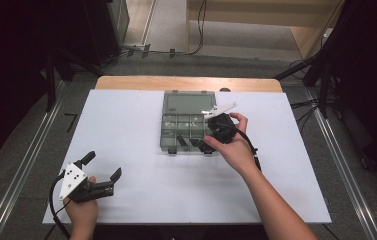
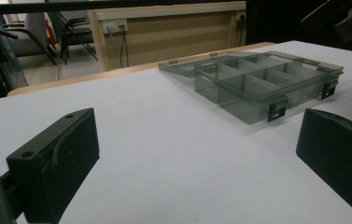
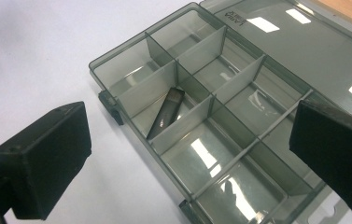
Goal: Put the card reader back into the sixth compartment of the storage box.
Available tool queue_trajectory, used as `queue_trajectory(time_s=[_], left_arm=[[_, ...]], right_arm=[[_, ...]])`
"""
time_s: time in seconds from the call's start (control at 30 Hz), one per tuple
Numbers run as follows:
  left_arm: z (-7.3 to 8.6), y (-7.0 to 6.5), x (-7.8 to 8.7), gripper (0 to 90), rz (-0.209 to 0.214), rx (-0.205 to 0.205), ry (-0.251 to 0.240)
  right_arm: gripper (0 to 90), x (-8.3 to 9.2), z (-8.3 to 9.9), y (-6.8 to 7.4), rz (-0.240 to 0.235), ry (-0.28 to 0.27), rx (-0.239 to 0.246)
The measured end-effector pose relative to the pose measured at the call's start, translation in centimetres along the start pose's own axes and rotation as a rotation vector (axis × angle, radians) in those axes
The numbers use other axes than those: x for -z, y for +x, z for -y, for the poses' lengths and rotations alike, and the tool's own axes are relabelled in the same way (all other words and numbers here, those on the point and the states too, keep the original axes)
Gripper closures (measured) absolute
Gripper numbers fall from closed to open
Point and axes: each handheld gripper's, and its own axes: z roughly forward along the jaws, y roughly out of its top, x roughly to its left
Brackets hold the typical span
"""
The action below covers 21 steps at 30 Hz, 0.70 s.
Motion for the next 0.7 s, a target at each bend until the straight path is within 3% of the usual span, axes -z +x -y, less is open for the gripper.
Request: queue_trajectory(time_s=[0.33, 0.43, 0.7], left_arm=[[0.0, 0.0, 0.0, 0.0, 0.001, 0.0, -0.001], [0.0, 0.0, 0.0, 0.0, 0.001, 0.0, -0.001], [0.0, -0.1, 0.0, 0.0, 0.0, -0.001, 0.0]], right_arm=[[0.0, 1.1, 1.5, -0.1, -0.004, -0.034, -0.02], [0.0, 1.6, 1.9, -0.2, -0.011, -0.057, -0.006], [0.0, 2.9, 3.0, -0.4, 0.023, -0.084, -0.022]])
